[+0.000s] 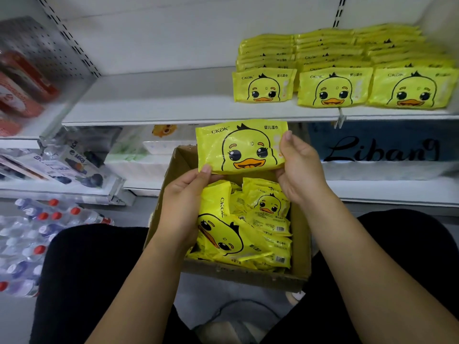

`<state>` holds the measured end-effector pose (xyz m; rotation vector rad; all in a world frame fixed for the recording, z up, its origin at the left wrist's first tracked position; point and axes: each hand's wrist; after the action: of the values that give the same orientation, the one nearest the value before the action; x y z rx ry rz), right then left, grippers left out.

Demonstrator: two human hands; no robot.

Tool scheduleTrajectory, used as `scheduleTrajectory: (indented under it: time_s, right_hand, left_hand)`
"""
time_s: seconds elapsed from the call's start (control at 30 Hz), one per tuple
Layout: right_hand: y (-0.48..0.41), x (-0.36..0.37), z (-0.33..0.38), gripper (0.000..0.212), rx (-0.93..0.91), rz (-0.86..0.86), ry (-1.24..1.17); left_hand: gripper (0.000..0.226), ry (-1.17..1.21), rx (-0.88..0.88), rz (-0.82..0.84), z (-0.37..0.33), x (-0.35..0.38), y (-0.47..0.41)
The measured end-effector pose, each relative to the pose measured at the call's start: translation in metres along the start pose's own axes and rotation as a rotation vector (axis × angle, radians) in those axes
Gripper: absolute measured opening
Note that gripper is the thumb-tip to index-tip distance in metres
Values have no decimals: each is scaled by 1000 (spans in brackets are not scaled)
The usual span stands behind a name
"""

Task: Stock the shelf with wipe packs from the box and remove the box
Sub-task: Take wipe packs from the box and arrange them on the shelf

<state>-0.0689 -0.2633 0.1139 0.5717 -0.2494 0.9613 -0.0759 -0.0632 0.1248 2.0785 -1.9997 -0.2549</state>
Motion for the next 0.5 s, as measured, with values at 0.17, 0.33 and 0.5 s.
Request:
scheduleTrajectory:
  time_s: [0.17,0.33,0.5]
  right_hand:
    - [-7,-2,1,32,-69,-50,51]
    - [-34,-3,13,42,-148,-102,138]
    - [-67,16,34,53,-172,6,343]
  left_hand:
    - [21,-33,-32,61,-14,5,-10]
    - [18,-240,-52,284,-41,7,-56]
    - [39,-410,-92,398,-68,25,-115]
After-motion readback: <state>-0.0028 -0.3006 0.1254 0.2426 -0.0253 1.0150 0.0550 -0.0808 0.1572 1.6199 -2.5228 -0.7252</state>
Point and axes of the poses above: each hand's wrist, its own y-axis away from the middle knuckle, its own x-axis out of the palm, z = x × y, and after that the axes turned 4 degrees about -z, right-handed
